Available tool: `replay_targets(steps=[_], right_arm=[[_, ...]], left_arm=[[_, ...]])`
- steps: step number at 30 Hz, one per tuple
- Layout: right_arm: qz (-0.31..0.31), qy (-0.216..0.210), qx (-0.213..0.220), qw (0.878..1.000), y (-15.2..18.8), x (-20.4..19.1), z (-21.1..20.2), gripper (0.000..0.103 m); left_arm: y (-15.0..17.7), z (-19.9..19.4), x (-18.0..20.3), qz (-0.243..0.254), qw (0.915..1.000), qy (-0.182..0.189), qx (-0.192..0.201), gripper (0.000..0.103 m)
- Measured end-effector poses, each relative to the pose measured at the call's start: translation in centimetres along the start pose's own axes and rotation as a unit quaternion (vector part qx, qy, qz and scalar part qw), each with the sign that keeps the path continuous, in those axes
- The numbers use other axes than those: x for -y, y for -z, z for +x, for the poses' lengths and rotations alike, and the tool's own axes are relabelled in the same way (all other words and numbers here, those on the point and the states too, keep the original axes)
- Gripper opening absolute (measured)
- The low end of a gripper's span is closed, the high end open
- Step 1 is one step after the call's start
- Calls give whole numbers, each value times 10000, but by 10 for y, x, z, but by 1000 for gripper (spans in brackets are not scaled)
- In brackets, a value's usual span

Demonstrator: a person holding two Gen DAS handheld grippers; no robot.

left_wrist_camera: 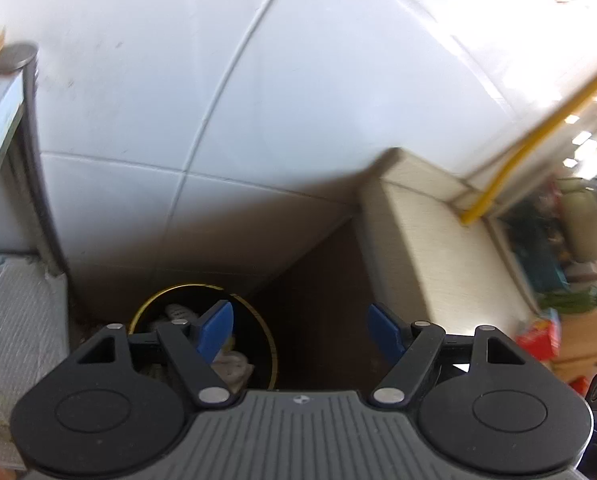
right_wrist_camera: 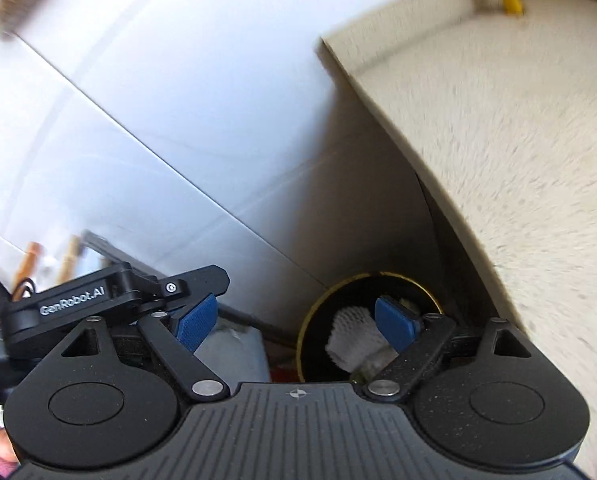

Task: Collect trash
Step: 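Open both grippers over the trash bin to drop the net and bags, then move both grippers to the white-and-orange snack box and grasp it with the right gripper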

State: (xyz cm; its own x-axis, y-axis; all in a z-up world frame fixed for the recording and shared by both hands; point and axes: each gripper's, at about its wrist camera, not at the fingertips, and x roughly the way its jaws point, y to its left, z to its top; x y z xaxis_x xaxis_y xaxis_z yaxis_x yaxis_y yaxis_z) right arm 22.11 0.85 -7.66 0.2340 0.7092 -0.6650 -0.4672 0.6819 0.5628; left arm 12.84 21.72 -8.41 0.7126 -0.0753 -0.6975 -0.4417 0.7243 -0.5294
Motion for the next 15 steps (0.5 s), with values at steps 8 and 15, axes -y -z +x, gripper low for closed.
replay_targets(steps=[8, 15], right_arm=[[85, 362, 638, 9973, 24, 4, -89, 93], [446, 1189, 1290, 9835, 52, 27, -161, 96]], left_arm=[[18, -18, 47, 904, 9936, 616, -267, 75], [44, -21, 96, 1844, 9762, 1004, -537, 76]])
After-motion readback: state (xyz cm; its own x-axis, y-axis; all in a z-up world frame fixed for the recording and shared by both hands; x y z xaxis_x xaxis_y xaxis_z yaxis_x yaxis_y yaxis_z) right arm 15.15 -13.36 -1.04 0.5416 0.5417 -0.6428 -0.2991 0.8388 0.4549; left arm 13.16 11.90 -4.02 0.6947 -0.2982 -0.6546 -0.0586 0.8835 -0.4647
